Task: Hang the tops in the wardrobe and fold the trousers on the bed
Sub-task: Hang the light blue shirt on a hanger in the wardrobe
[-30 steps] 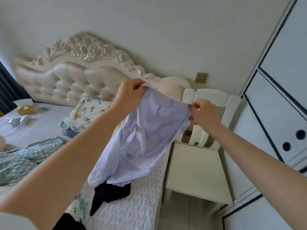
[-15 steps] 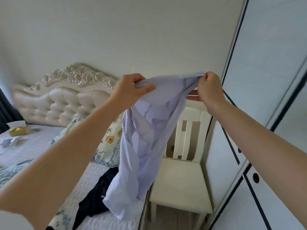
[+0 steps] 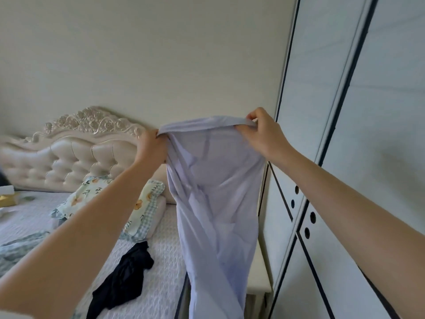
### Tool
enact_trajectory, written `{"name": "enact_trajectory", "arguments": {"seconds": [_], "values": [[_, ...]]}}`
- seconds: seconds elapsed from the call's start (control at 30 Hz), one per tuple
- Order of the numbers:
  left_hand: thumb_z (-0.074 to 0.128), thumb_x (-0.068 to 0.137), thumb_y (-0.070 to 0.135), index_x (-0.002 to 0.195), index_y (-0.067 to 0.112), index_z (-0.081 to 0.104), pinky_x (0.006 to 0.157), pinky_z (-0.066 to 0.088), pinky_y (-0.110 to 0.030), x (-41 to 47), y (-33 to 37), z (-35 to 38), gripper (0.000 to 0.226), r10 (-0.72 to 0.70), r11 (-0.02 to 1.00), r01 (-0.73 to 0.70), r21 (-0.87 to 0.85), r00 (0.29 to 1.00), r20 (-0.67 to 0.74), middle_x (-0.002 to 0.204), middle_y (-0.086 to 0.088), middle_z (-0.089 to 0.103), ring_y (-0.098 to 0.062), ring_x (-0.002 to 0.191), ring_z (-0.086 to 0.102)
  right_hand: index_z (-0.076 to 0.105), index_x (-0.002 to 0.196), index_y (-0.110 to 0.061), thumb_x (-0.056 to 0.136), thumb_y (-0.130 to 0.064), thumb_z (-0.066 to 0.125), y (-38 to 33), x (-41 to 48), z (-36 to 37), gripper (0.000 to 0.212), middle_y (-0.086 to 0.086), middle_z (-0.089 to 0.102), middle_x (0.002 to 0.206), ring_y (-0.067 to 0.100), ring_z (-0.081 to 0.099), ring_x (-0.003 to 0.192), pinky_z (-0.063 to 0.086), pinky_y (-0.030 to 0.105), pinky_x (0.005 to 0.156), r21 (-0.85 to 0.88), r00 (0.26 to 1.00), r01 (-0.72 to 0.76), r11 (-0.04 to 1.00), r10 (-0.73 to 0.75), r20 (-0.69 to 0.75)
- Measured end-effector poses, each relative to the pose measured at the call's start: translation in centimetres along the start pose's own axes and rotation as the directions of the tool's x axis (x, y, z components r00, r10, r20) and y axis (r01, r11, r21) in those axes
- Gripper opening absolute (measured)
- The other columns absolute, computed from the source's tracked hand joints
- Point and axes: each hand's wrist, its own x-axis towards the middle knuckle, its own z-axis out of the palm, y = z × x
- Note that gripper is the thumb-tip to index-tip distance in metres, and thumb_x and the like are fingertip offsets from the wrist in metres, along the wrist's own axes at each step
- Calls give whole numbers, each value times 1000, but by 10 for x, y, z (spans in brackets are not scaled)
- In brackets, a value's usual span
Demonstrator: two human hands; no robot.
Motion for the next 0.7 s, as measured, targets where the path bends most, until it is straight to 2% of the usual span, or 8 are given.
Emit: {"name": "enact_trajectory", "arguments": {"seconds": [0.13, 0.23, 0.3, 0.4, 0.5, 0.57, 0.63, 0.7], "values": [[37, 94, 7, 82, 15, 56, 68, 58, -43, -20, 12, 5, 24, -153, 961, 167, -220, 985, 82, 84, -8, 60, -25, 76, 60, 45, 104, -25, 72, -70, 67, 15, -42, -3, 60, -3, 49, 99, 20, 52, 92, 40, 33, 71, -495, 958, 142, 857, 6, 285], [35, 92, 0, 72, 11, 47, 58, 40, -30, -27, 7, 9, 26, -80, 978, 103, -182, 988, 130, 71, -8, 47, -20, 64, 44, 49, 104, -19, 81, -48, 66, 29, -69, 1, 40, 3, 48, 100, 26, 54, 101, 37, 33, 69, -774, 935, 184, 606, 136, 328], [42, 93, 4, 70, 9, 51, 59, 31, -30, -30, -5, 7, 26, -32, 990, 58, -131, 981, 191, 71, -8, 46, -18, 70, 43, 49, 89, -15, 87, -17, 55, 30, -83, -4, 6, 4, 51, 93, 30, 59, 96, 36, 32, 66, -801, 959, 106, 589, 153, 239], [69, 84, 27, 73, 9, 59, 61, 32, -28, -43, -27, -2, 24, 70, 997, -58, -48, 945, 320, 70, -6, 47, -15, 73, 43, 56, 96, -13, 84, -1, 45, 28, -95, -26, 20, 5, 55, 97, 29, 55, 87, 36, 31, 65, -701, 983, -102, 706, 178, 36], [86, 70, 34, 57, 16, 50, 49, 23, -18, -70, -50, -12, 42, 107, 975, -202, 94, 794, 599, 54, 9, 37, -5, 51, 32, 56, 109, -13, 86, 2, 42, 14, -105, -54, 31, 7, 55, 104, 29, 51, 87, 39, 32, 69, -617, 978, -210, 758, 174, -118], [88, 64, 29, 51, 19, 39, 47, 21, -23, -88, -62, -13, 51, 46, 878, -370, 304, 697, 716, 50, 11, 32, -8, 49, 29, 56, 112, -11, 86, 4, 42, 5, -110, -66, 33, 10, 56, 110, 32, 54, 92, 41, 33, 72, -643, 977, -213, 736, 150, -152], [77, 73, 17, 53, 11, 44, 51, 29, -32, -98, -74, -10, 39, -5, 678, -529, 510, 690, 723, 55, -5, 48, -22, 55, 46, 55, 113, -9, 85, 7, 39, -5, -118, -75, 35, 12, 55, 110, 32, 52, 90, 39, 34, 71, -644, 974, -220, 732, 135, -180], [63, 84, 12, 58, 10, 46, 59, 31, -32, -108, -84, -10, 31, 21, 608, -559, 564, 721, 692, 69, -16, 60, -33, 73, 59, 53, 111, -8, 85, 8, 37, -14, -129, -83, 34, 13, 52, 108, 29, 46, 83, 35, 34, 69, -632, 961, -259, 730, 133, -242]]}}
